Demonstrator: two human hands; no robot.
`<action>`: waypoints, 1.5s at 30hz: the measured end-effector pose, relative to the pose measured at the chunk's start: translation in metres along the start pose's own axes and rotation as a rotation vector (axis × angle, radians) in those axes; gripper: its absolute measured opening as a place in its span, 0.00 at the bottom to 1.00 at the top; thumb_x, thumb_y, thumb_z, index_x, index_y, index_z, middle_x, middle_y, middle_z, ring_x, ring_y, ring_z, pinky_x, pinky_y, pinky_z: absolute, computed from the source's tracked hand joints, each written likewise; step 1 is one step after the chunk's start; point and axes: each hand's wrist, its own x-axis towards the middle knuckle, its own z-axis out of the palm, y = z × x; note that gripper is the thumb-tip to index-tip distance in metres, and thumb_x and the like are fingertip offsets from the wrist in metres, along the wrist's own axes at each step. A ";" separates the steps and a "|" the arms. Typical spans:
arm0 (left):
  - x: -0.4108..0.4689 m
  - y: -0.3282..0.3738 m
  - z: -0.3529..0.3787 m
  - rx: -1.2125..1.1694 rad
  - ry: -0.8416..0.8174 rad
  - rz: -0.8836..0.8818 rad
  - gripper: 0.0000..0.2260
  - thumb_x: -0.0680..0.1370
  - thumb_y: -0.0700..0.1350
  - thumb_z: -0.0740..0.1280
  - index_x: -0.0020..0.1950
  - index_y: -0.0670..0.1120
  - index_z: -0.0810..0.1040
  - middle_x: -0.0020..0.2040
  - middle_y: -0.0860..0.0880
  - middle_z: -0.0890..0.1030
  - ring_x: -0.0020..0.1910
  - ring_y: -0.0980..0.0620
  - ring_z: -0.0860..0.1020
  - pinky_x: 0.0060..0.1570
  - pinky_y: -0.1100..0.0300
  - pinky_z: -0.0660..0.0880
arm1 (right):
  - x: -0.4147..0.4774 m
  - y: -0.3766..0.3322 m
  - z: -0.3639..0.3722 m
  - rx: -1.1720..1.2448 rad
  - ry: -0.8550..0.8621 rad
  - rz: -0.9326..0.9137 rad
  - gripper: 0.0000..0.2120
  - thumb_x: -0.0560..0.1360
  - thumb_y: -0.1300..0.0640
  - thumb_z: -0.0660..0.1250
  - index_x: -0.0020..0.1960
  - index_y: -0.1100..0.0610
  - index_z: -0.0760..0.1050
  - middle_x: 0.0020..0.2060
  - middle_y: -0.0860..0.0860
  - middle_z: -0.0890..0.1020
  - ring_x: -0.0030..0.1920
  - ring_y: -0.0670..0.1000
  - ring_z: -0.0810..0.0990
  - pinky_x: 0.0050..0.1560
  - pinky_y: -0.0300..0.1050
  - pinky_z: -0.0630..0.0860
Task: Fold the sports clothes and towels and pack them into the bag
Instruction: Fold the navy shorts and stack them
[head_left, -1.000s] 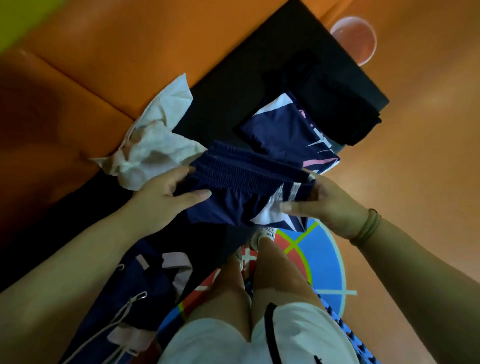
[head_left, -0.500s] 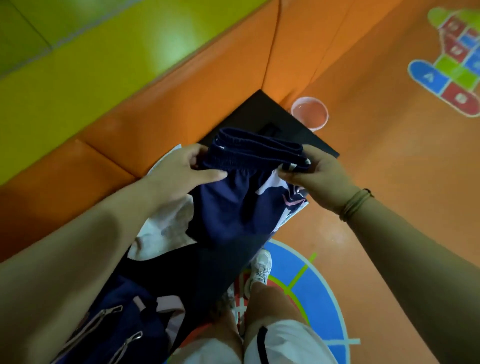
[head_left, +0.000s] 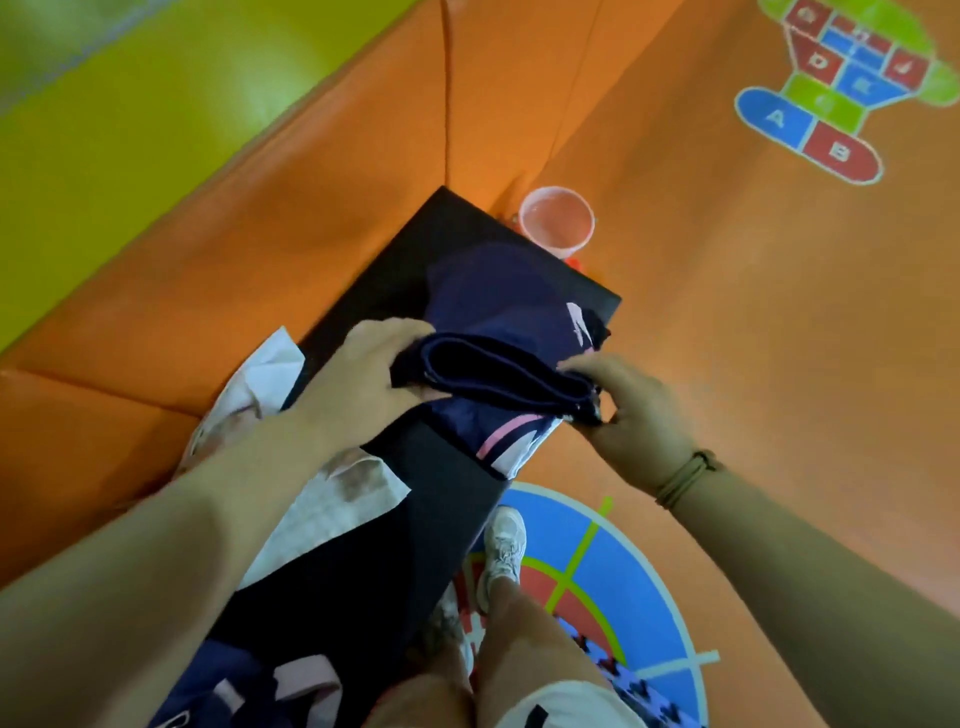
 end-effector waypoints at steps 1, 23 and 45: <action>-0.005 -0.011 0.013 0.040 -0.040 -0.034 0.23 0.67 0.55 0.72 0.57 0.43 0.77 0.50 0.51 0.79 0.52 0.47 0.75 0.54 0.60 0.67 | -0.011 0.009 0.016 -0.018 -0.045 0.038 0.21 0.67 0.63 0.71 0.54 0.46 0.70 0.47 0.53 0.81 0.46 0.51 0.76 0.44 0.46 0.75; 0.012 -0.097 0.098 -0.475 -0.238 -0.530 0.20 0.66 0.62 0.72 0.57 0.65 0.74 0.55 0.59 0.81 0.60 0.56 0.76 0.64 0.48 0.71 | -0.015 0.092 0.108 0.499 -0.284 0.756 0.17 0.71 0.51 0.72 0.58 0.52 0.75 0.49 0.45 0.83 0.50 0.46 0.81 0.55 0.52 0.76; 0.039 -0.158 0.151 -0.183 -0.185 -0.624 0.29 0.75 0.53 0.68 0.73 0.58 0.59 0.68 0.52 0.71 0.65 0.49 0.71 0.62 0.50 0.72 | -0.029 0.151 0.153 0.428 -0.389 0.838 0.44 0.72 0.65 0.69 0.72 0.33 0.47 0.65 0.44 0.72 0.63 0.50 0.73 0.56 0.41 0.75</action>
